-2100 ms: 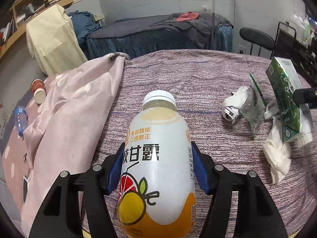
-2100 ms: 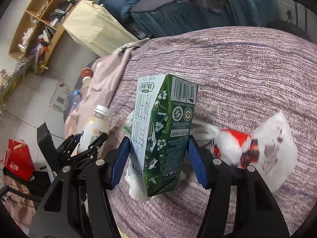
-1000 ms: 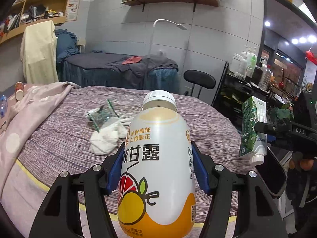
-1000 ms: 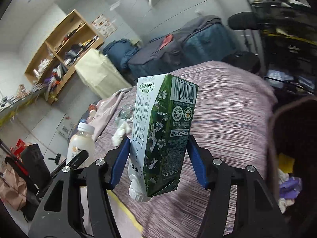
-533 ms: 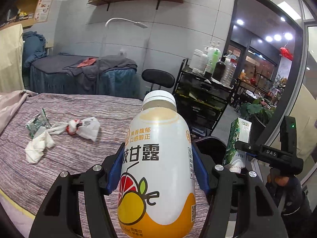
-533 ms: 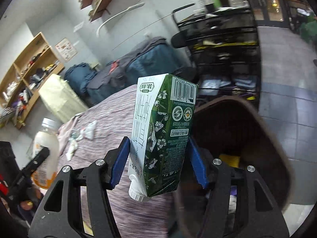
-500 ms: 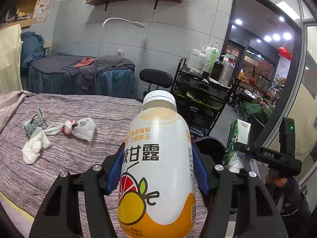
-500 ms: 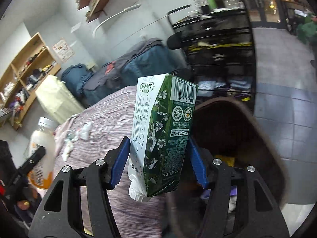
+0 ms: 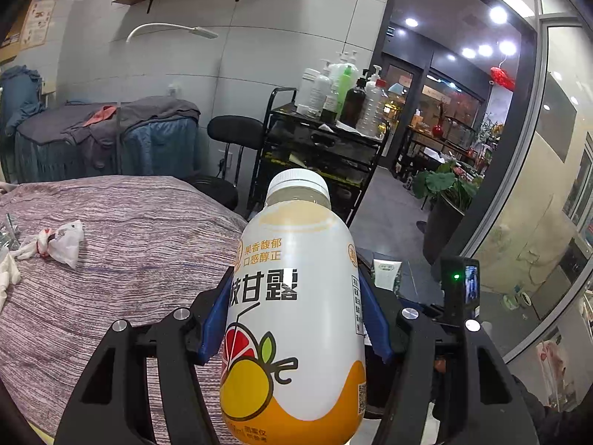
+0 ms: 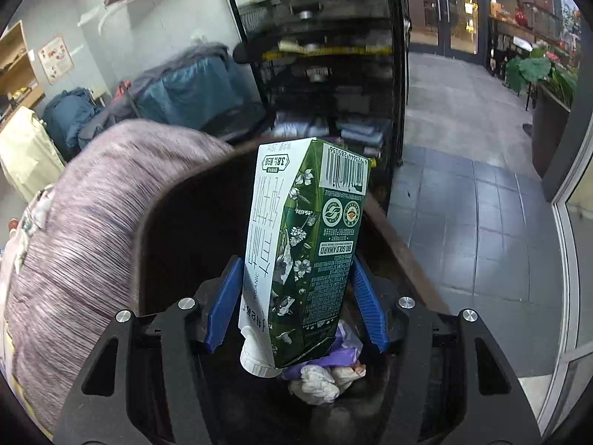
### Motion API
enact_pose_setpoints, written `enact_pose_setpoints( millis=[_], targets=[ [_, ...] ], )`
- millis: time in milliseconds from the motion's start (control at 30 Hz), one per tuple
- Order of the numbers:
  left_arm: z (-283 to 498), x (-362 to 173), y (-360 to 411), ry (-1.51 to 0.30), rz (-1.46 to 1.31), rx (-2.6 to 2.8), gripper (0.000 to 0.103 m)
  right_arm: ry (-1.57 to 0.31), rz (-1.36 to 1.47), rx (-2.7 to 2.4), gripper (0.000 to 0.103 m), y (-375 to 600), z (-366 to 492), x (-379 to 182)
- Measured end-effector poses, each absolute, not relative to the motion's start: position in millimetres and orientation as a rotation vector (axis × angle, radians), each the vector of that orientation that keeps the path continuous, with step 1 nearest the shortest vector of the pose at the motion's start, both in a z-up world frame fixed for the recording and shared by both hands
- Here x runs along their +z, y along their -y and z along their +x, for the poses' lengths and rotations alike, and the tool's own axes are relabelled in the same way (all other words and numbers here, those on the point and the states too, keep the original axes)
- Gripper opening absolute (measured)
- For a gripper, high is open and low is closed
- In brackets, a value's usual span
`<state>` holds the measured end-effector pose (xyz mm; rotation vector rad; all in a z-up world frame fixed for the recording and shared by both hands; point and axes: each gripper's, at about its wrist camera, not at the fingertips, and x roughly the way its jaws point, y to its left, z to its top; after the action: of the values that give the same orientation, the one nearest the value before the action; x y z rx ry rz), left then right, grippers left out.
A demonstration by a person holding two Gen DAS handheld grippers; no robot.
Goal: Collect trash
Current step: 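Carry the bottle and carton to the bin and open the right tool inside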
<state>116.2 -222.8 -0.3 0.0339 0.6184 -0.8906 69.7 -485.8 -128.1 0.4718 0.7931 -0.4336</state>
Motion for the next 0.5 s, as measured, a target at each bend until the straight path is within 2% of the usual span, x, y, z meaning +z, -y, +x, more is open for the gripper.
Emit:
enact_pose_setpoints(
  millis=[200, 267, 500],
  targets=[
    [106.2, -10.4, 248.4, -0.653, 0.065, -0.924, 0.061, -0.808, 0.486, -0.453, 0.061, 490.3, 75.8, -135.7],
    [102.8, -13.6, 255.1, -0.659, 0.079, -0.937, 0.061, -0.802, 0.491, -0.447, 0.065, 491.3, 74.0, -134.5],
    [99.4, -22.4, 279.1, -0.700, 0.117, -0.962, 0.061, -0.737, 0.520, -0.464, 0.065, 489.2, 46.4, -116.3]
  ],
)
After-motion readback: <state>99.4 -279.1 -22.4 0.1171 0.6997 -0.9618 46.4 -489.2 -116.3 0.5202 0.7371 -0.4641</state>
